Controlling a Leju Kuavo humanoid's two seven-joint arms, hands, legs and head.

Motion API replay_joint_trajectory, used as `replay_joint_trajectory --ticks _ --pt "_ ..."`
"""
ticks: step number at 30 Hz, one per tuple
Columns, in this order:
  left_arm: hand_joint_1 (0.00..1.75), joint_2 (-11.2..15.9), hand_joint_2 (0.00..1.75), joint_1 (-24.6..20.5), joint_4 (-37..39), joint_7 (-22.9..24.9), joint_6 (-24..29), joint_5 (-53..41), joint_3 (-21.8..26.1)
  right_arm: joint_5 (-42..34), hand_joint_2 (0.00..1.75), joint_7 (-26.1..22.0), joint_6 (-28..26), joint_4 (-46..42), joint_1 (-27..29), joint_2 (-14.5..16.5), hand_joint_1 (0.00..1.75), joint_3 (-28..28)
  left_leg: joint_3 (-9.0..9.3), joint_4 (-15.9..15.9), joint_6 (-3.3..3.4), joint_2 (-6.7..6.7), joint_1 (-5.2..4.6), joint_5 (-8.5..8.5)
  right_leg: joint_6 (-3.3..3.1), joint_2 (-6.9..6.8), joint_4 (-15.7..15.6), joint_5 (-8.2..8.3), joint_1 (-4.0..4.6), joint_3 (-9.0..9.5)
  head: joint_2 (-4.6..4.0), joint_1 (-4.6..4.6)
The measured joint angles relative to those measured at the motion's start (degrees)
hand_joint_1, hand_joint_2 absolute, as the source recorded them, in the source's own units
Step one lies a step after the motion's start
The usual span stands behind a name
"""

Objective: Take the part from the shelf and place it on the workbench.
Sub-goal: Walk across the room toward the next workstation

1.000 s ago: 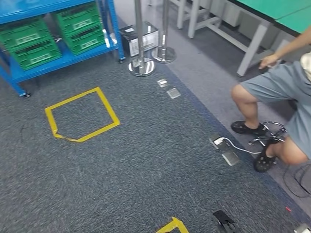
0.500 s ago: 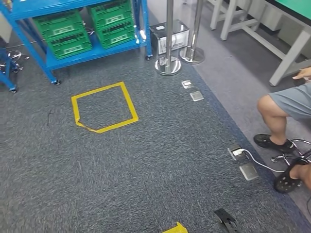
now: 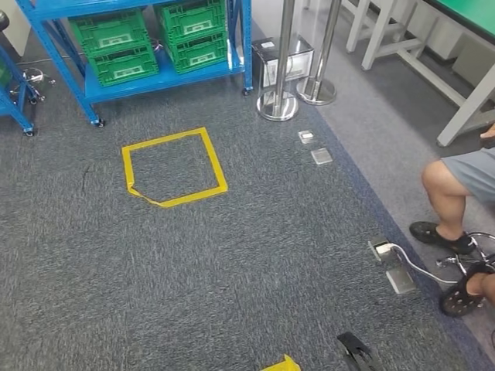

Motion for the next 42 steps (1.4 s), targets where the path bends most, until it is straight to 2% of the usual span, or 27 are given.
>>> replay_joint_trajectory --ticks 1,3,4,5,6,8,9,11,14,16,18,19,20,21,23,24,25,27,30,32,34,35,36,37,39,40,42 --pt "0.0 -0.05 0.0 0.0 0.0 0.02 -0.11 -0.12 0.0 0.0 0.0 -0.01 -0.01 -0.01 -0.02 -0.01 0.0 0.01 0.56 -0.41 0.18 -0.01 0.22 0.0 0.13 0.32 2.94 -1.3 0.03 -1.42 0.0 0.26" --pt "0.0 -0.09 0.0 -0.06 0.0 0.02 -0.2 -0.27 0.0 0.0 0.0 0.0 -0.02 -0.01 0.0 0.0 0.0 0.01 1.15 -0.52 0.39 -0.08 0.24 -0.37 0.35 0.89 11.29 -4.41 -0.02 -5.97 0.01 0.75" --pt "0.0 -0.12 0.0 -0.06 0.0 0.02 -0.22 -0.32 0.0 0.0 0.0 0.01 -0.02 -0.01 0.03 0.0 0.0 0.01 1.44 -0.51 0.39 -0.18 0.25 -0.62 0.44 0.97 14.35 -5.03 -0.09 -7.92 0.01 0.99" --pt "0.0 -0.15 0.0 -0.03 0.0 0.02 -0.23 -0.37 0.0 0.0 0.0 0.03 -0.03 0.0 0.13 0.0 0.0 0.01 1.85 -0.49 0.32 -0.34 0.27 -0.93 0.53 0.99 15.23 -4.4 -0.18 -8.88 0.01 1.13" --pt "0.0 -0.19 0.0 0.02 0.0 0.02 -0.24 -0.39 -0.01 0.0 0.0 0.03 -0.04 0.01 0.23 0.0 0.0 0.01 2.36 -0.47 0.18 -0.54 0.31 -1.27 0.57 1.0 13.55 -2.52 -0.27 -8.51 0.01 1.26" --pt "0.0 -0.23 0.0 0.14 0.01 0.02 -0.25 -0.45 -0.01 0.0 0.0 0.04 -0.08 0.02 0.38 -0.01 0.0 0.01 3.51 -0.42 -0.32 -0.85 0.39 -2.14 0.64 1.1 5.47 2.5 -0.45 -5.27 0.01 1.62" --pt "0.0 -0.21 0.0 0.12 0.01 0.02 -0.25 -0.47 -0.02 0.0 0.0 0.03 -0.1 0.03 0.36 -0.01 0.0 0.01 3.83 -0.29 -0.66 -0.98 0.36 -2.59 0.53 1.2 1.84 3.91 -0.43 -3.64 0.01 1.75" --pt "0.0 -0.13 0.0 -0.02 0.02 0.02 -0.25 -0.48 -0.03 0.0 0.0 0.02 -0.13 0.04 0.31 -0.01 0.0 0.01 3.95 -0.2 -1.26 -1.12 0.25 -3.1 0.01 1.39 -1.26 4.18 -0.27 -2.13 0.01 1.61" --pt "0.0 -0.13 0.0 -0.11 0.02 0.02 -0.25 -0.48 -0.05 0.0 0.0 0.02 -0.21 0.01 0.32 0.0 0.0 0.04 3.96 0.23 -2.03 -1.03 0.4 -3.79 -1.2 1.39 -1.72 3.62 -0.12 -1.36 0.01 0.98" --pt "0.0 -0.21 0.0 -0.17 0.01 0.02 -0.26 -0.48 -0.06 0.0 0.0 0.0 -0.28 -0.01 0.37 0.0 0.0 0.05 1.54 5.14 -2.57 -0.72 0.54 -5.74 -1.94 1.24 -2.18 3.13 -0.15 -0.19 0.01 0.54" --pt "0.0 -0.26 0.0 -0.21 0.0 0.02 -0.26 -0.48 -0.07 0.0 0.0 -0.01 -0.33 0.02 0.36 -0.01 0.0 0.05 -4.41 14.51 -2.8 -0.54 0.6 -8.17 -2.41 1.1 -2.33 2.36 0.06 0.69 0.01 0.08" --pt "0.0 -0.26 0.0 -0.13 0.0 0.02 -0.26 -0.48 -0.07 0.0 0.0 -0.01 -0.33 0.02 0.33 -0.01 0.0 0.05 -7.43 18.3 -2.78 -0.54 0.62 -8.49 -2.51 1.13 -2.34 1.89 0.18 1.19 0.01 -0.01" --pt "0.0 -0.27 0.0 0.02 0.0 0.02 -0.26 -0.48 -0.08 0.0 0.0 0.0 -0.33 0.02 0.36 -0.01 0.0 0.05 -9.53 20.04 -2.65 -0.54 0.62 -7.67 -2.57 1.2 -2.36 1.37 0.28 1.82 0.01 -0.09" --pt "0.0 -0.27 0.0 0.17 0.01 0.02 -0.26 -0.47 -0.09 0.01 0.0 -0.01 -0.33 0.02 0.39 -0.01 0.0 0.05 -10.38 19.19 -2.39 -0.54 0.57 -5.55 -2.59 1.29 -2.38 0.78 0.36 2.59 0.01 -0.18" --pt "0.0 -0.22 0.0 0.33 0.01 0.02 -0.24 -0.44 -0.11 0.05 0.0 -0.07 -0.33 0.02 0.44 0.01 0.0 0.06 -8.78 11.51 -1.51 -0.46 0.19 0.69 -2.52 1.37 -2.5 -0.46 0.38 4.07 0.01 -0.31" --pt "0.0 -0.17 0.0 0.26 0.01 0.02 -0.22 -0.41 -0.14 0.07 0.0 -0.12 -0.33 0.02 0.38 0.05 0.0 0.07 -7.45 7.56 -1.01 -0.35 -0.2 2.73 -2.36 1.34 -2.65 -1.09 0.4 4.54 0.0 -0.37" --pt "0.0 -0.11 0.0 0.14 0.01 0.01 -0.2 -0.4 -0.17 0.09 0.0 -0.21 -0.33 0.01 0.27 0.09 0.0 0.08 -6.29 4.51 -0.65 -0.25 -0.57 3.59 -2.15 1.31 -2.88 -1.58 0.34 4.78 0.0 -0.49" --pt "0.0 0.03 0.0 -0.09 0.02 -0.08 -0.16 -0.41 -0.29 0.08 0.0 -0.36 -0.32 -0.03 0.05 0.18 0.0 0.09 -5.04 2.0 -0.24 -0.25 -1.0 2.72 -1.57 1.23 -3.3 -1.75 0.26 5.55 -0.01 -0.64" --pt "0.0 0.08 0.0 0.16 0.02 -0.22 -0.15 -0.47 -0.48 0.02 0.0 -0.53 -0.26 -0.03 -0.03 0.22 0.0 0.11 -2.73 0.2 0.36 -0.52 -0.65 2.02 -0.79 1.31 -2.37 -1.85 0.1 6.34 -0.01 -0.39" --pt "0.0 0.07 0.0 0.4 0.02 -0.27 -0.16 -0.48 -0.5 0.0 0.0 -0.67 -0.26 -0.02 -0.12 0.21 0.0 0.11 -1.06 -0.37 0.61 -0.48 -0.32 1.39 -0.41 1.48 3.45 -3.34 -0.02 3.3 -0.01 0.14" --pt "0.0 0.06 0.0 0.3 0.02 -0.33 -0.16 -0.5 -0.51 0.0 0.0 -0.74 -0.27 -0.01 -0.07 0.21 0.0 0.12 0.38 -0.42 0.59 -0.5 -0.12 0.21 0.1 1.52 11.25 -6.09 -0.14 -2.08 0.01 0.76" --pt "0.0 0.02 0.0 0.26 0.02 -0.35 -0.17 -0.5 -0.52 0.0 0.0 -0.76 -0.27 0.0 0.0 0.21 0.0 0.13 1.14 -0.42 0.49 -0.57 -0.04 -0.38 0.31 1.51 13.26 -7.38 -0.24 -4.07 0.01 1.06" --pt "0.0 -0.04 0.0 0.29 0.02 -0.38 -0.17 -0.51 -0.53 -0.05 0.0 -0.75 -0.27 0.01 0.11 0.21 0.0 0.13 2.14 -0.42 0.33 -0.68 0.09 -1.08 0.46 1.5 13.12 -7.82 -0.34 -5.17 0.01 1.23" --pt "0.0 -0.12 0.0 0.34 0.02 -0.39 -0.19 -0.55 -0.54 -0.21 0.0 -0.75 -0.27 0.03 0.2 0.21 0.0 0.14 3.25 -0.42 0.09 -0.79 0.29 -1.79 0.63 1.49 11.06 -6.9 -0.43 -5.36 0.01 1.42" --pt "0.0 -0.19 0.0 0.4 0.02 -0.41 -0.23 -0.67 -0.57 -0.58 0.0 -0.79 -0.27 0.07 0.36 0.22 0.0 0.14 5.57 -0.39 -0.63 -0.93 0.74 -3.34 1.04 1.33 4.13 -1.15 -0.62 -4.45 0.01 1.74" --pt "0.0 -0.1 0.0 0.36 0.02 -0.43 -0.24 -0.71 -0.58 -0.73 0.0 -0.81 -0.26 0.08 0.38 0.25 0.0 0.14 6.38 -0.35 -1.03 -1.02 0.87 -4.03 1.03 1.06 1.63 0.94 -0.66 -3.98 0.0 1.99" --pt "0.0 0.0 0.0 0.13 0.02 -0.47 -0.26 -0.73 -0.63 -0.77 0.0 -0.88 -0.27 0.1 0.35 0.3 0.0 0.14 7.33 -0.53 -1.77 -1.03 0.79 -5.15 0.35 0.58 -0.01 2.45 -0.47 -3.52 -0.01 2.2"
